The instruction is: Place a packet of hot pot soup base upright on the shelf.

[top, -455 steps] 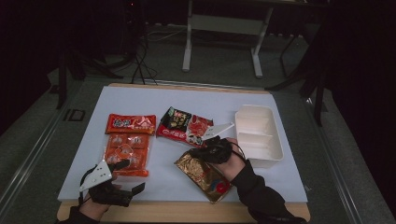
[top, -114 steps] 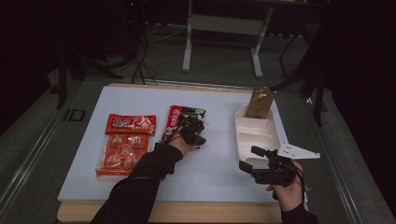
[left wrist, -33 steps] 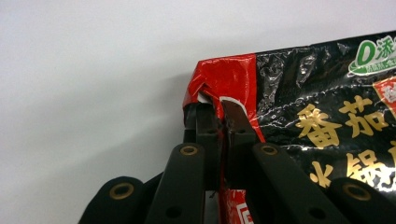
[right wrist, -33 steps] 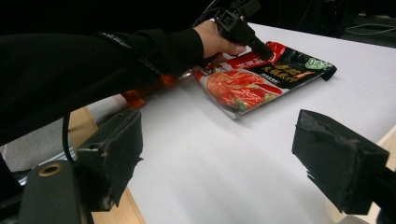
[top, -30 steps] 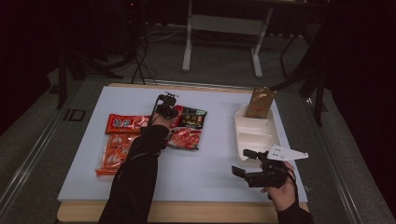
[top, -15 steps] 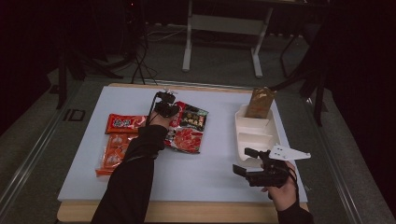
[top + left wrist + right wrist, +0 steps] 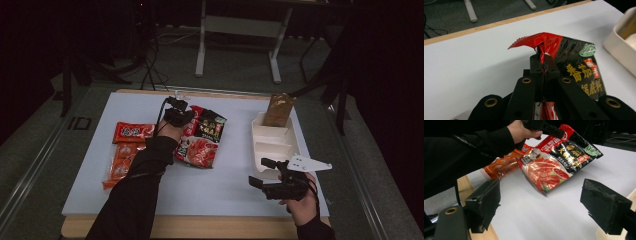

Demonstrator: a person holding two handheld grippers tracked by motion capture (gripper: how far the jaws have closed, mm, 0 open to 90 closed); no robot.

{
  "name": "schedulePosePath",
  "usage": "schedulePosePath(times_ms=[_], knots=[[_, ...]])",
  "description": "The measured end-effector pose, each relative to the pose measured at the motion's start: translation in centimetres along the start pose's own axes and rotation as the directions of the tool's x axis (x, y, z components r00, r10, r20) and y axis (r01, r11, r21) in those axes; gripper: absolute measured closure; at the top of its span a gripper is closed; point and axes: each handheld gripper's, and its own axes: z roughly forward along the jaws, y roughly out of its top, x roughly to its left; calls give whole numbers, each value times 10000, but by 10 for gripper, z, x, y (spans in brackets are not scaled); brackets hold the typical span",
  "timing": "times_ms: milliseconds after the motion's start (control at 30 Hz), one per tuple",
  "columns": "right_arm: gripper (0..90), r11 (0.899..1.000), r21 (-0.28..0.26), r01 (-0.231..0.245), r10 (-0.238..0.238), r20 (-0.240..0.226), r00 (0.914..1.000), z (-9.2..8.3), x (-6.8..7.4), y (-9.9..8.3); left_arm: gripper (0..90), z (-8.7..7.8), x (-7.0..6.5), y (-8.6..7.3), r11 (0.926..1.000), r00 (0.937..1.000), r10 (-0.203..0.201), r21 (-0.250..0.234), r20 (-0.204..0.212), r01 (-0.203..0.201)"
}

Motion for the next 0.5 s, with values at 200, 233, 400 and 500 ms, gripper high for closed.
schedulePosePath(times_ms=[200, 233, 400, 500], knots=[[162, 10000, -51, -28, 28, -19, 10000, -1, 1, 1, 889, -15, -12, 2, 9990, 9985, 135, -430, 522, -112], [162, 10000, -84, -4, 4, -6, 10000, -1, 0, 2, 889, -19, -14, 2, 9986, 9982, 155, -515, 572, -125], [162, 9999, -144, 62, -59, 212, 9998, -3, -2, 3, 889, -30, -21, 2, 9969, 9925, 427, -713, 1145, -346], [162, 9997, -240, 73, -64, 356, 9993, -7, -4, 6, 888, -37, -25, 0, 9956, 9873, 613, -797, 1468, -500]])
